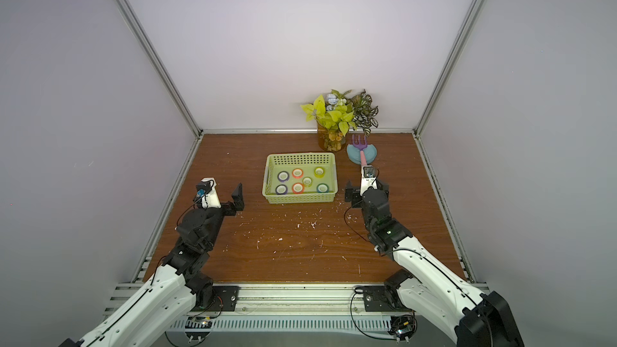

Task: Put the transparent tape into the storage box
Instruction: Reset both arms

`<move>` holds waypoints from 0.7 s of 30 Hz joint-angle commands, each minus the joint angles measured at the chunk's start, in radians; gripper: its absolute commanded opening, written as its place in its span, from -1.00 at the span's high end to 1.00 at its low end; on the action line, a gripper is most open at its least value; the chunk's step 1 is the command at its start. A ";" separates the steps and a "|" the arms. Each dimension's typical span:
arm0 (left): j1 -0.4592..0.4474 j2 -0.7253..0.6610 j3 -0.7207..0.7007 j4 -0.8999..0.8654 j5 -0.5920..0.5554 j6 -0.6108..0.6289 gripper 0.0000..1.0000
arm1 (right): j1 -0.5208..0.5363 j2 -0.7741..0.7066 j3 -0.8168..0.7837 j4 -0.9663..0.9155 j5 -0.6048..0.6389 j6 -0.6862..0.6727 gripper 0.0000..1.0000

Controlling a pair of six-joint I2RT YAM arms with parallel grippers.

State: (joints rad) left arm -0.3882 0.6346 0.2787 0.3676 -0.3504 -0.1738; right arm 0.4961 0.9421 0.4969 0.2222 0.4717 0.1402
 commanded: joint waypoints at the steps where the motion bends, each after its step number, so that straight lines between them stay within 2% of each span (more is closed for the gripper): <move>1: 0.054 0.056 0.014 0.045 -0.047 0.049 -0.99 | -0.079 0.023 -0.039 0.037 -0.075 0.034 -0.98; 6: 0.216 0.152 -0.008 0.126 0.094 0.013 -0.99 | -0.231 0.040 -0.115 0.131 -0.219 0.075 -0.98; 11: 0.313 0.234 -0.096 0.338 0.121 0.053 -0.99 | -0.323 0.039 -0.160 0.199 -0.275 0.078 -0.98; 17: 0.332 0.404 -0.183 0.658 0.153 0.169 -0.99 | -0.394 0.062 -0.179 0.268 -0.324 0.059 -0.98; 21: 0.354 0.553 -0.179 0.827 0.201 0.164 -0.99 | -0.417 0.087 -0.191 0.337 -0.338 0.037 -0.98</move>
State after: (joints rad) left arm -0.0624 1.1297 0.0925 0.9737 -0.2028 -0.0399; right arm 0.0902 1.0195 0.3168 0.4576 0.1680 0.1940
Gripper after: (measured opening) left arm 0.996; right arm 0.990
